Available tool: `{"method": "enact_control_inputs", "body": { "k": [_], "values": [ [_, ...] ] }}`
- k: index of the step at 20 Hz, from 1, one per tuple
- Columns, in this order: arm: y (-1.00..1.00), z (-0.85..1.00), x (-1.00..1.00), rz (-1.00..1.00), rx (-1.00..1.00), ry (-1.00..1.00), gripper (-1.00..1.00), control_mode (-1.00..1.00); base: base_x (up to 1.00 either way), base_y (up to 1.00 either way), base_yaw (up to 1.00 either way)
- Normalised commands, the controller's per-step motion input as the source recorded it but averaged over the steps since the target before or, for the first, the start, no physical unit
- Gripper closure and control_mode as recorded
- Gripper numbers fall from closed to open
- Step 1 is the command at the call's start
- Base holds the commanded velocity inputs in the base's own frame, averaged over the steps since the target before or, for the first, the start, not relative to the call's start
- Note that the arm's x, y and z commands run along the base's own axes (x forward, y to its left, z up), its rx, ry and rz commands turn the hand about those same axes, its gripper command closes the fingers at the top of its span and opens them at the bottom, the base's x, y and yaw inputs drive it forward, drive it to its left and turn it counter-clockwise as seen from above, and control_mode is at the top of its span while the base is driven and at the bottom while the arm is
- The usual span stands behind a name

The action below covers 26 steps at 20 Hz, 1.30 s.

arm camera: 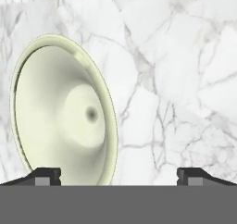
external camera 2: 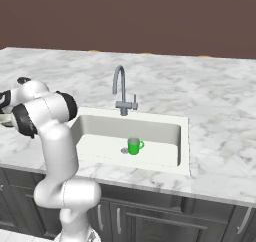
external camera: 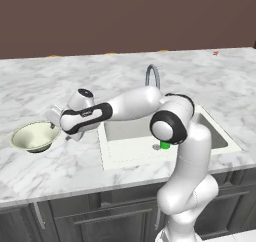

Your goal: Pick the mug and place it in the sink. Pick the bowl and place it in the open cabinet and then close the cabinet.

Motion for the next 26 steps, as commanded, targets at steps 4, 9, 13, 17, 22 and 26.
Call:
{"method": "enact_control_inputs", "body": {
  "k": [4,9,13,17,22,26],
  "values": [
    [0.12,-0.04,0.12,0.0,0.0,0.0,-1.0,-1.0,0.0,0.0,0.0],
    [0.0,-0.02,0.03,0.0,0.0,0.0,-1.0,-1.0,0.0,0.0,0.0],
    [0.02,-0.14,0.01,0.0,-0.02,0.0,-1.0,-1.0,0.0,0.0,0.0],
    [0.01,-0.19,0.01,0.0,-0.01,0.0,-1.0,-1.0,0.0,0.0,0.0],
    [0.08,-0.18,0.05,0.0,-0.01,0.0,-1.0,-1.0,0.0,0.0,0.0],
    [0.08,-0.11,0.18,0.0,0.0,0.0,-1.0,-1.0,0.0,0.0,0.0]
  ]
}}
